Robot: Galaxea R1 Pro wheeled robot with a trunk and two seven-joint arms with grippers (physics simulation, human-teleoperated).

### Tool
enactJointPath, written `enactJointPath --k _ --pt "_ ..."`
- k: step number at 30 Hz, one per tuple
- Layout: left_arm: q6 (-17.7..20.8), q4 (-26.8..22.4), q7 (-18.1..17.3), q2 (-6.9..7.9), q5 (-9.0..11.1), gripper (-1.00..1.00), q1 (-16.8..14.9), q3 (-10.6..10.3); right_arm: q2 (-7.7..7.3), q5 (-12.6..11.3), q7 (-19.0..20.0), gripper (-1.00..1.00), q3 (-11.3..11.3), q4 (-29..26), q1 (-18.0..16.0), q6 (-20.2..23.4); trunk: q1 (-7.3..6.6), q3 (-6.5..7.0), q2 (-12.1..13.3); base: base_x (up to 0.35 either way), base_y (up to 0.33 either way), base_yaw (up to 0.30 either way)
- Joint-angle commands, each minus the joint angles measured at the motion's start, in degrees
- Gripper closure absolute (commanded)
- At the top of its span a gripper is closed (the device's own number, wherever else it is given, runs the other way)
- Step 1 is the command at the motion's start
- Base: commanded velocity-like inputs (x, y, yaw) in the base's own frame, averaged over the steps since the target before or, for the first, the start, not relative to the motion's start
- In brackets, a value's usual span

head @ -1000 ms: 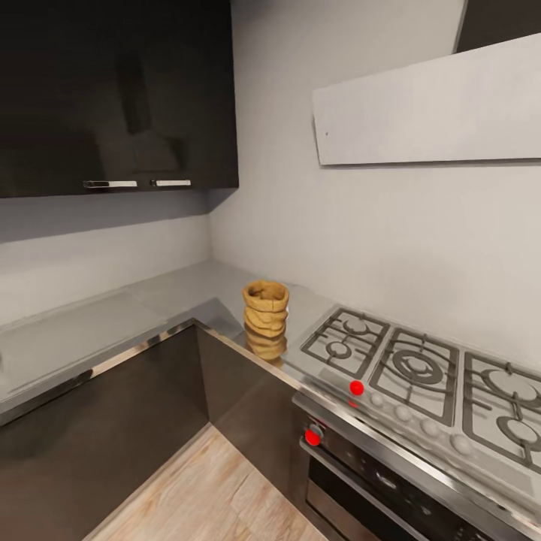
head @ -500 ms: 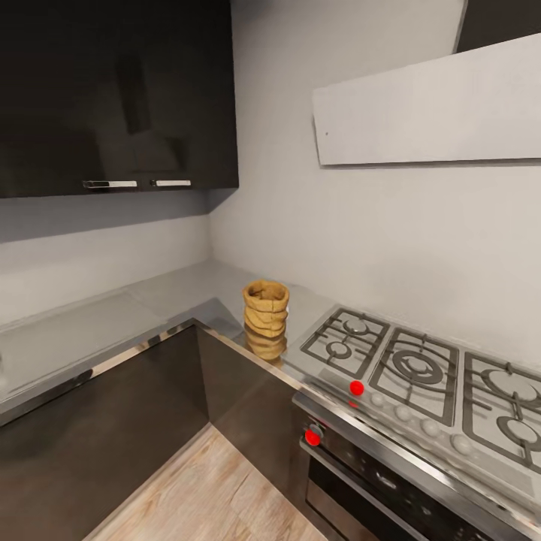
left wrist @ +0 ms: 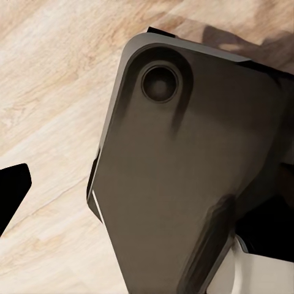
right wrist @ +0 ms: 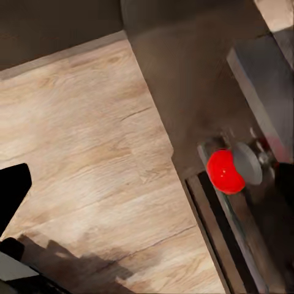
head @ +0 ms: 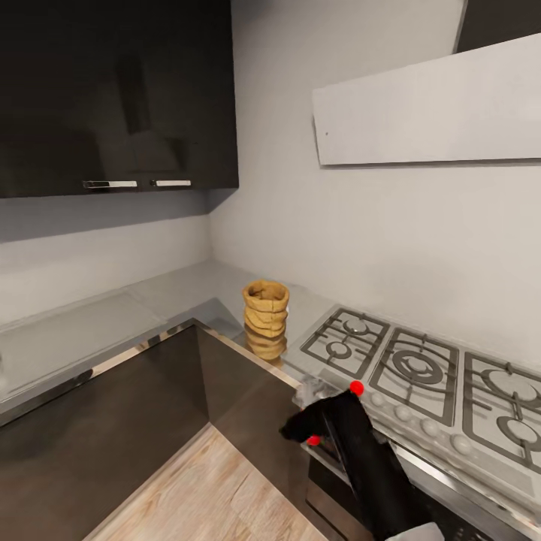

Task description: In the kitchen, take the popcorn bag from the countertop, put it into the microwave, and heat it until the popcorn is cooked so the cooked popcorn ends up inside the bag.

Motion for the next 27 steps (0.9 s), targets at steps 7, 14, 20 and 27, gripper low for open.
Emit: enactJointPath --k 7,14,20,27 --pt "-0.1 -0.05 0.1 -0.01 0.16 -1.0 0.02 0.13 0.01 -10.82 -0.07 -1.0 2.12 0.1 -28.29 0.17 0.01 -0.08 -0.05 0.0 0.0 0.0" --pt "-0.1 -0.05 0.1 -0.03 0.16 -1.0 0.0 0.11 0.01 -11.16 -13.33 -1.0 -7.12 21.02 -47.93 0.17 0.01 -0.08 -0.05 0.0 0.0 0.0" --pt "-0.1 -0.05 0.1 -0.08 0.14 -1.0 -0.02 0.07 0.01 -10.38 -31.91 -1.0 -16.16 27.04 -53.07 0.17 0.01 -0.08 -0.05 0.0 0.0 0.0" --pt "-0.1 -0.13 0.1 -0.08 0.24 -1.0 -0.02 0.09 0.01 -10.36 -37.5 -1.0 -27.96 26.83 -53.28 0.17 0.01 -0.08 -0.05 0.007 0.0 0.0"
